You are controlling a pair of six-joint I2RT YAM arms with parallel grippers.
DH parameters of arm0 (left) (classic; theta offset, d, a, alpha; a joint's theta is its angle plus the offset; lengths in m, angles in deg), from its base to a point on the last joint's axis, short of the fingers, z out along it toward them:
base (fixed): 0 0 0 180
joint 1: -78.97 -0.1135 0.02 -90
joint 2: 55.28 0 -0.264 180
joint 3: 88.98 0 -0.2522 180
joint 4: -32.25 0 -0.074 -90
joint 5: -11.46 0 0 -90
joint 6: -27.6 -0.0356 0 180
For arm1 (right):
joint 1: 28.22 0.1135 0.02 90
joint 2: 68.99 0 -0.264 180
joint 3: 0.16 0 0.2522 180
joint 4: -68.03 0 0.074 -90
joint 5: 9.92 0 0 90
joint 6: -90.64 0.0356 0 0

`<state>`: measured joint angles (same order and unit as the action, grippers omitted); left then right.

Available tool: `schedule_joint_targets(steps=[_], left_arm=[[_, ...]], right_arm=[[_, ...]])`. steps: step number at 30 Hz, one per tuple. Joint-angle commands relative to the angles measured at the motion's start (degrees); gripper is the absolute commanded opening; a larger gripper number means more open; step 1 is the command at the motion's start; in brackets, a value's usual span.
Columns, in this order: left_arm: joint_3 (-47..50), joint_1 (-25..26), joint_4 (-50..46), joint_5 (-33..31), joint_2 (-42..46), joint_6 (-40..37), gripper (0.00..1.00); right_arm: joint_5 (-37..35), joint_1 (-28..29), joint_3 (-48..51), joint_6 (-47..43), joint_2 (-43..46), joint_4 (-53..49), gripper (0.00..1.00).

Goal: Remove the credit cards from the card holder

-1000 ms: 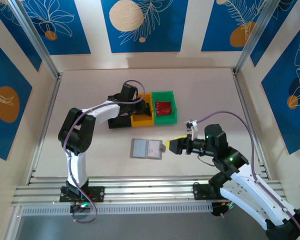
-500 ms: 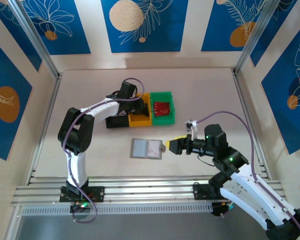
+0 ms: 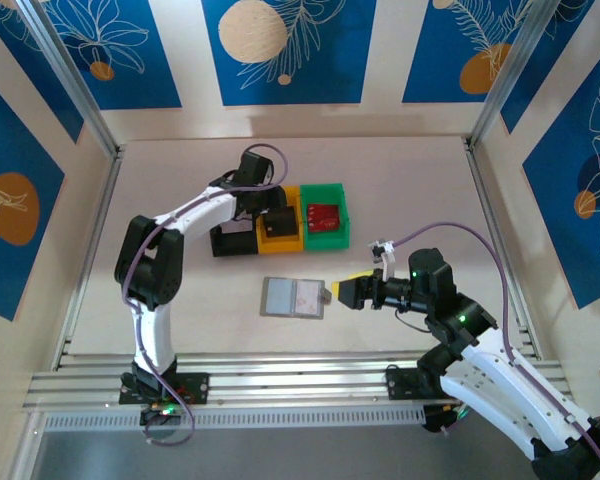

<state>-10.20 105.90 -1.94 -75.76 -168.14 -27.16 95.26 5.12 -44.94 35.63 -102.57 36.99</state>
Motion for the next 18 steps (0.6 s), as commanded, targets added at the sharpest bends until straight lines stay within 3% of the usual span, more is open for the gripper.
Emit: schedule_joint_targets(steps=[1,8,18], left_arm=[[-3.7,-0.9,-4.8,-1.9,4.1,-2.4,0.38],[-2.2,-0.2,-9.4,-0.4,11.0,-1.3,0.39],[17.6,7.7,-7.2,3.7,24.4,5.0,0.4]], right_arm=[[0.0,0.3,0.2,-1.1,0.2,-0.6,0.8],[-1.0,0.3,-0.3,-0.9,-0.5,-1.7,0.8],[-3.3,0.4,-2.8,-0.4,-7.7,-5.0,0.78]])
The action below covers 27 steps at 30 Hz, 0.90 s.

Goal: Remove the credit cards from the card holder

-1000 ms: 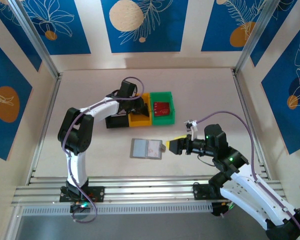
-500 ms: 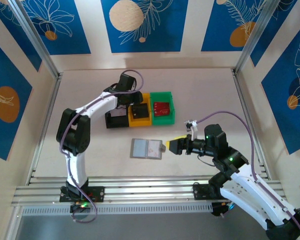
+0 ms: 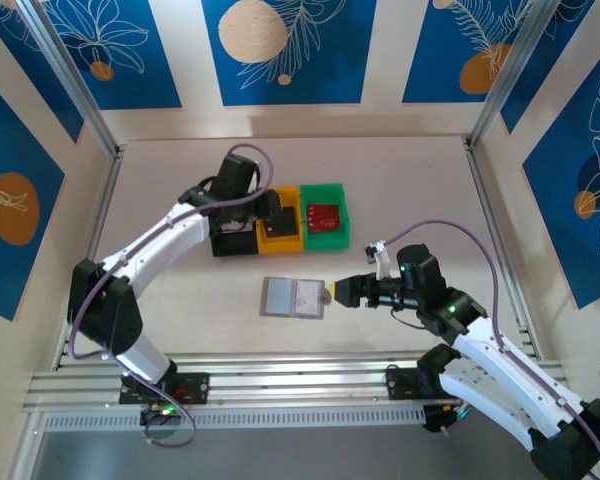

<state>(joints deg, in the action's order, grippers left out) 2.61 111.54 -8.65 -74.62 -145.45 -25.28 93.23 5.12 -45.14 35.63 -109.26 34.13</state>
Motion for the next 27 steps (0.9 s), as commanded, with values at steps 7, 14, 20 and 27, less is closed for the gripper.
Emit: schedule_joint_targets(steps=[7,14,20,27], left_arm=[[17.1,7.0,6.9,6.4,7.1,9.7,0.41],[21.7,10.9,11.5,7.5,6.5,13.5,0.41],[24.1,12.8,13.9,7.4,4.9,15.2,0.41],[25.8,14.0,15.3,7.1,3.2,16.3,0.41]], right_arm=[[-1.4,0.4,-2.4,1.5,-7.0,-1.6,0.75],[-1.9,0.7,-1.6,4.7,-12.1,0.9,0.73],[-2.9,1.7,-1.5,6.1,-16.6,2.7,0.7],[-3.7,2.3,-1.5,8.1,-21.7,4.7,0.68]])
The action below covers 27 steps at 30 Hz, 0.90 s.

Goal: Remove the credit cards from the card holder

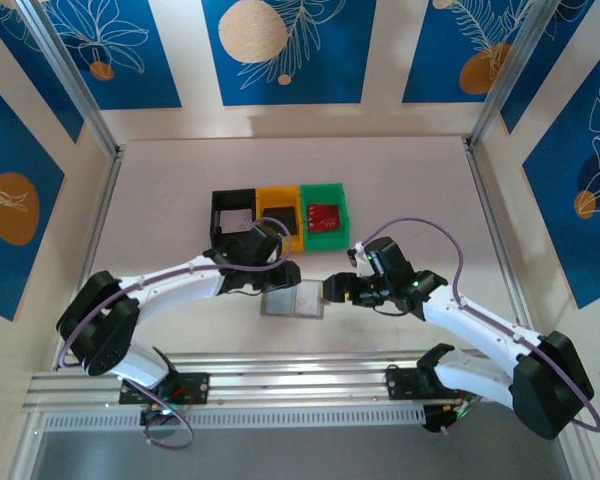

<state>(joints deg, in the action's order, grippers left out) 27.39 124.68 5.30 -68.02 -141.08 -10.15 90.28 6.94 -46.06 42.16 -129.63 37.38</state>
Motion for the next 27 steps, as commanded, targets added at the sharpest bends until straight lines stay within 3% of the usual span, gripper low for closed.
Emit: schedule_joint_targets(steps=[1,17,27], left_arm=[[1.1,1.0,1.5,0.7,-1.5,1.3,0.41],[2.3,2.7,4.4,1.5,-5.0,2.9,0.4],[3.2,3.3,5.6,1.6,-5.8,3.8,0.39]], right_arm=[[-0.5,0.6,-0.5,1.9,-2.1,2.0,0.68],[-1.0,3.6,-0.8,4.7,-10.6,7.7,0.63],[-0.9,4.4,-0.8,5.7,-13.5,9.8,0.53]])
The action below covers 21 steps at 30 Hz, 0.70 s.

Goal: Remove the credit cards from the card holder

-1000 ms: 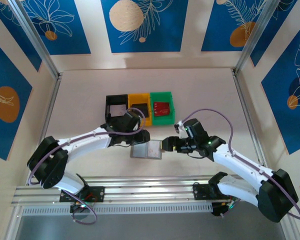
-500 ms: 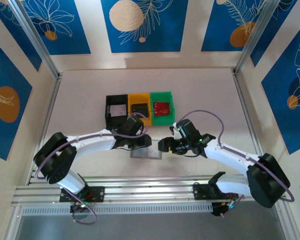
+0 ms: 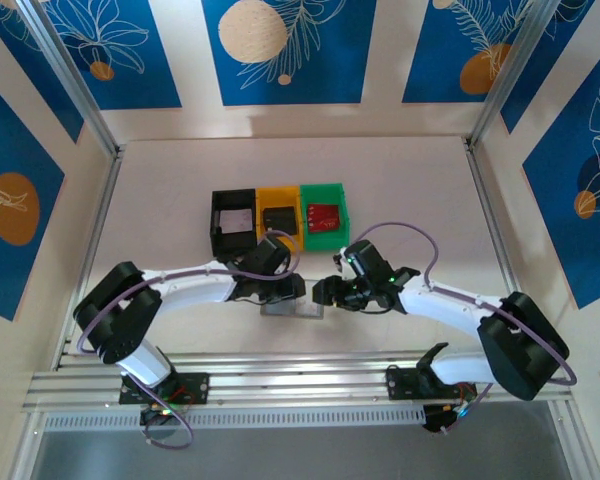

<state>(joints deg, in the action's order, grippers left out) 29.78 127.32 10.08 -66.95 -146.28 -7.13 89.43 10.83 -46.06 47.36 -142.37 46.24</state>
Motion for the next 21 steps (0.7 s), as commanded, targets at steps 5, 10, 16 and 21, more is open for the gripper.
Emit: schedule_joint_targets(steps=[5,10,16,21], left_arm=[[1.5,0.9,1.0,0.2,-0.8,1.0,0.39],[2.0,0.9,1.5,0.1,-1.4,1.3,0.38],[2.4,1.0,2.1,0.1,-2.1,1.6,0.37],[2.6,0.9,2.5,0.1,-2.3,1.7,0.36]], right_arm=[[0.1,0.8,-0.8,1.0,-2.5,1.9,0.45],[-0.2,1.0,-0.8,1.2,-4.3,2.9,0.41],[-0.3,1.0,-1.2,1.4,-6.7,3.6,0.37],[-0.5,1.0,-1.4,1.5,-8.0,4.0,0.32]])
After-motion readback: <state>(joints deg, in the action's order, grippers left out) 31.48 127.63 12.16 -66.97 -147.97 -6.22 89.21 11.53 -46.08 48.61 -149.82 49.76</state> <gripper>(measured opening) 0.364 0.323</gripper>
